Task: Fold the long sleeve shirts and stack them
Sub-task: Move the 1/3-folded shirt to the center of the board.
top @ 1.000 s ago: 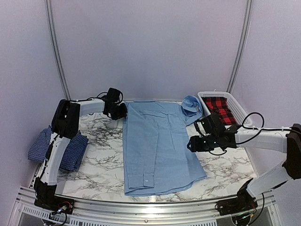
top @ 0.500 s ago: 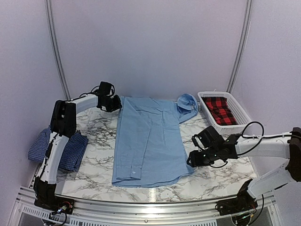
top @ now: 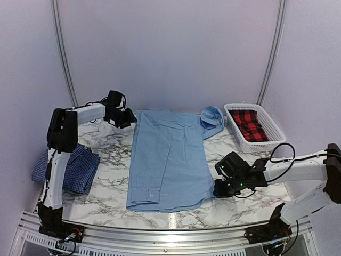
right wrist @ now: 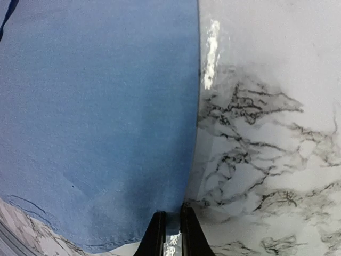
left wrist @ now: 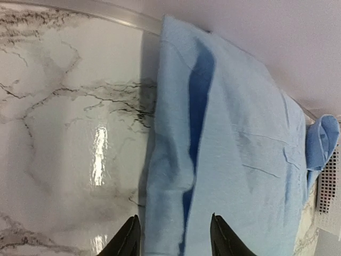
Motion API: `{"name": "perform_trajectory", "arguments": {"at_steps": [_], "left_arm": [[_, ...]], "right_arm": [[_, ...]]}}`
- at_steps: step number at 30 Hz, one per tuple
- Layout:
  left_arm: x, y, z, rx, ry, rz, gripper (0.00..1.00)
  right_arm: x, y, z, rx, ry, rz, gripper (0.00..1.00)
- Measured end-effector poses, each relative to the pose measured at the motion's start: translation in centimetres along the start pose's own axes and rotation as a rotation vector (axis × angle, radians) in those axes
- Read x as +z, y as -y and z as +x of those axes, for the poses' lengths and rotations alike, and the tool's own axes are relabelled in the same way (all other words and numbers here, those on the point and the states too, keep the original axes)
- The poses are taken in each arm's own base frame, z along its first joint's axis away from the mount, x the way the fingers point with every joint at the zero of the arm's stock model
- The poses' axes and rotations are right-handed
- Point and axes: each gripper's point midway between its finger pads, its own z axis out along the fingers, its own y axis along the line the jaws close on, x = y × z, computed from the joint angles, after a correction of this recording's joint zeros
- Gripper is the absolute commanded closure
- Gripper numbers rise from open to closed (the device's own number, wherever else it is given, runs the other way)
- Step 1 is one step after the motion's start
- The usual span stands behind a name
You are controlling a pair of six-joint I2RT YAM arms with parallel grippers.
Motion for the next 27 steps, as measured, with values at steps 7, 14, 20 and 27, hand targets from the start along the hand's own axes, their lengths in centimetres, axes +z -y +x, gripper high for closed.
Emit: {"name": "perform_trajectory", "arguments": {"at_steps": [7,14,20,27], "left_arm": [[-6.5,5.9,-1.5,0.060,0.074,0.088,0.54],[-6.2,10.4,8.0,0.146,-0.079,0.134,0.54],[-6.0,8.8,21.9,0.210,-0.347,0.097,0.54],[-9.3,7.2,28.3,0.243,-0.464,0.097,0.54]], "right_arm": [[-0.8,0.2,2.3,0.037,-0.022,-0.017,1.00],[-2.6,0.2,2.6,0.084,0.002,-0.030,0.85],[-3.0,1.7,-0.7,0.127,0.050,0.016,0.69],[-1.9,1.3,-6.6,0.109,0.105,-0.003,0.61]]}}
